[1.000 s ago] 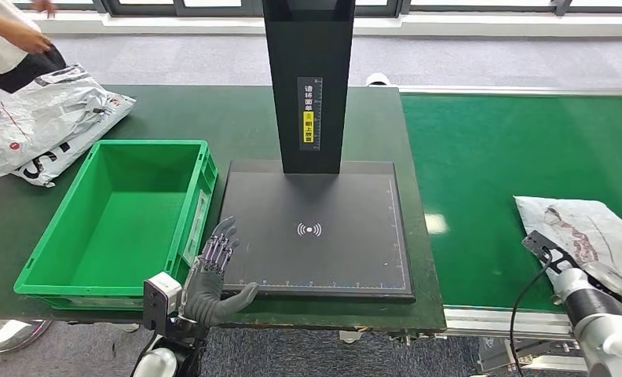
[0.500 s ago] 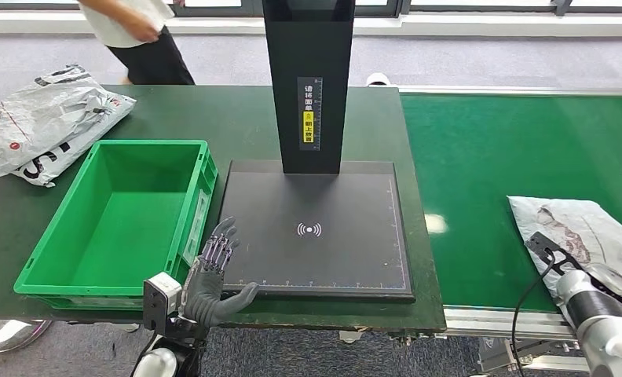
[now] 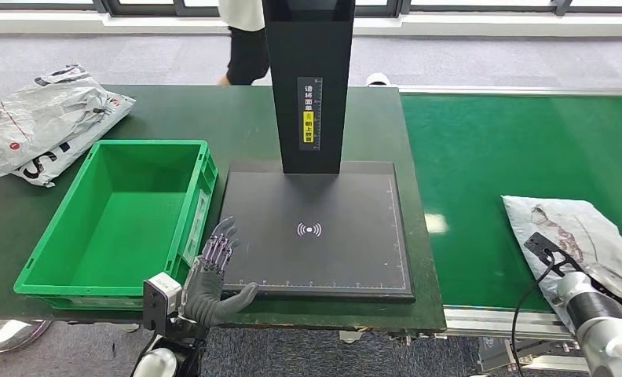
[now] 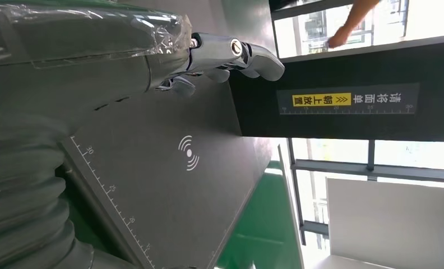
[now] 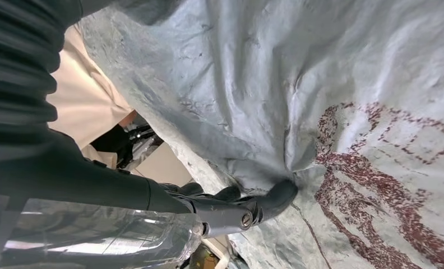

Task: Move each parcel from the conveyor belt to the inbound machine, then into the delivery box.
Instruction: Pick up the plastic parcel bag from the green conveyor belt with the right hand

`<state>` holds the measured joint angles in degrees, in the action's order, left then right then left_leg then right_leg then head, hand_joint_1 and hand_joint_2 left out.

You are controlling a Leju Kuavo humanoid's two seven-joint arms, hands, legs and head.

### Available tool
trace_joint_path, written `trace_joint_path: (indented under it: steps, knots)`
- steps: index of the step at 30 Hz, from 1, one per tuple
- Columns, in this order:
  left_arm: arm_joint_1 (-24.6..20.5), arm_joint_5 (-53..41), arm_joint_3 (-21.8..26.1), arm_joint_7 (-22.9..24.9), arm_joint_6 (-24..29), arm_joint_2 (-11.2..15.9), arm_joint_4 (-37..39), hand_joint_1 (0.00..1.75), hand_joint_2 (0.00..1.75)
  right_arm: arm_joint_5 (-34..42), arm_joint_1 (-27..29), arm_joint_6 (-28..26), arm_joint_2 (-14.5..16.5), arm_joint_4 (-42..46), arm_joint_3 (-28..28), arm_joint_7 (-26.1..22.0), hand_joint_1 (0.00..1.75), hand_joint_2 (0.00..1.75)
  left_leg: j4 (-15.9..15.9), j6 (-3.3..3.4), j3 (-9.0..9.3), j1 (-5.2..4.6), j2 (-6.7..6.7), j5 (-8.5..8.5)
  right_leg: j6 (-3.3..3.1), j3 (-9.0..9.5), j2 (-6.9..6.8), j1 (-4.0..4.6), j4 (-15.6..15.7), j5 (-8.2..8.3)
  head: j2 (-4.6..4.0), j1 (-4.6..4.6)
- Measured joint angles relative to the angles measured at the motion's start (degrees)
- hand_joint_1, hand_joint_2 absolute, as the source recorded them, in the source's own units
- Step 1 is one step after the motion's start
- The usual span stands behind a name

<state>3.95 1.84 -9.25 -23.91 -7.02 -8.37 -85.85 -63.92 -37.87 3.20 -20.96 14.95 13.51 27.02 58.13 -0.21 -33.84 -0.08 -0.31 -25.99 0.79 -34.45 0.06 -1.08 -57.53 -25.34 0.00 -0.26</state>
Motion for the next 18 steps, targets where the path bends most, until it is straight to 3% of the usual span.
trace_joint_path:
  steps: [15, 16, 18]
  knots:
    - [-0.1, 0.5, -0.1, -0.2, 0.6, 0.0, 0.6, 0.00, 1.75, 0.7, 0.9, 1.4, 1.8, -0.1, 3.0, 0.7, 0.00, 1.75, 0.0, 0.00, 0.00, 0.00, 0.00, 0.00, 0.01, 0.00, 0.00, 0.00, 0.0, -0.01, 0.00, 0.00]
    - [-0.2, 0.5, -0.1, -0.2, 0.6, 0.0, 0.7, 0.00, 1.75, 0.8, 1.0, 1.5, 1.9, -0.1, 3.3, 0.6, 0.05, 1.75, 0.0, 0.00, 0.00, 0.00, 0.00, 0.00, 0.01, 0.00, 0.00, 0.00, 0.0, -0.01, 0.00, 0.00]
    - [-0.3, 0.5, -0.2, -0.2, 0.6, 0.0, 0.9, 0.00, 1.75, 1.0, 1.1, 1.7, 2.2, -0.1, 4.1, 0.1, 0.93, 1.75, 0.0, 0.00, 0.01, 0.00, 0.00, 0.00, 0.01, 0.00, 0.00, 0.01, 0.0, -0.01, 0.00, 0.00]
